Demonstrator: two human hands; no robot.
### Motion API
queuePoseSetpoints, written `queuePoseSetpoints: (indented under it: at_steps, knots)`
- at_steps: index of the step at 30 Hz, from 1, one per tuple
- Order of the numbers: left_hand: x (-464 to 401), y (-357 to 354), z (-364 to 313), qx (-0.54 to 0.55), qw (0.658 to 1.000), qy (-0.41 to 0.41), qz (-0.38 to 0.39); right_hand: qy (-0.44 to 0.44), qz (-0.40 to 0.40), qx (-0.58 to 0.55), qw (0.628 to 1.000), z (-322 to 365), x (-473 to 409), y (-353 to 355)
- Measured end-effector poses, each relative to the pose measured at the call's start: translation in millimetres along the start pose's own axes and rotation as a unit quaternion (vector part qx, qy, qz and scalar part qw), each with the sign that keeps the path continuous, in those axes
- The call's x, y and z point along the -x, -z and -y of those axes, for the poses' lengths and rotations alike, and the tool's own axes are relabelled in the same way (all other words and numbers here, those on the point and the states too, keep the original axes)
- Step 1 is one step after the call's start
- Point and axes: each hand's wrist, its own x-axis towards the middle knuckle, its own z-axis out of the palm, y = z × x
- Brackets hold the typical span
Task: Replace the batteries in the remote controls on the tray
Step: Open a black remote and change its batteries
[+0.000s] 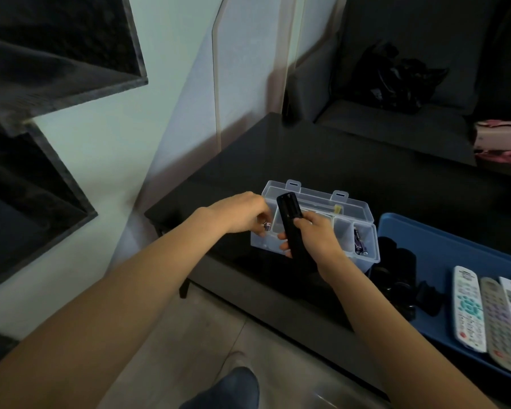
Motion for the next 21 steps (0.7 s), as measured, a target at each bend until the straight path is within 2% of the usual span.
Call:
queuePoseSetpoints:
  at_steps: [2,5,9,15,21]
  knots:
    - [0.8,-0.8,-1.2,-0.033,0.999,0.004,0.031,0.001,-0.001,0.000,1.000,-0.2,-0.1,-0.7]
    - [0.3,-4.0,-5.0,-0.062,0.993,0.055,0.079,0.002,0.000,-0.002,1.000,-1.4,-0.8,-2.7]
    - [-5.4,-12.9,-11.4,-0.056,0.986,0.098,0.122,0.004,0.001,-0.005,1.000,-1.6,-0.9,-1.5]
    - [-12.0,-23.4,-15.1,-0.087,0.985,0.097,0.110,0.000,-0.004,-0.001,1.000,-1.9,-4.4,4.3]
    - [-12.8,-18.1,-6.3,-0.021,0.989,0.070,0.126,-0.006,-0.003,0.014,1.000,-3.5,-4.9,6.0]
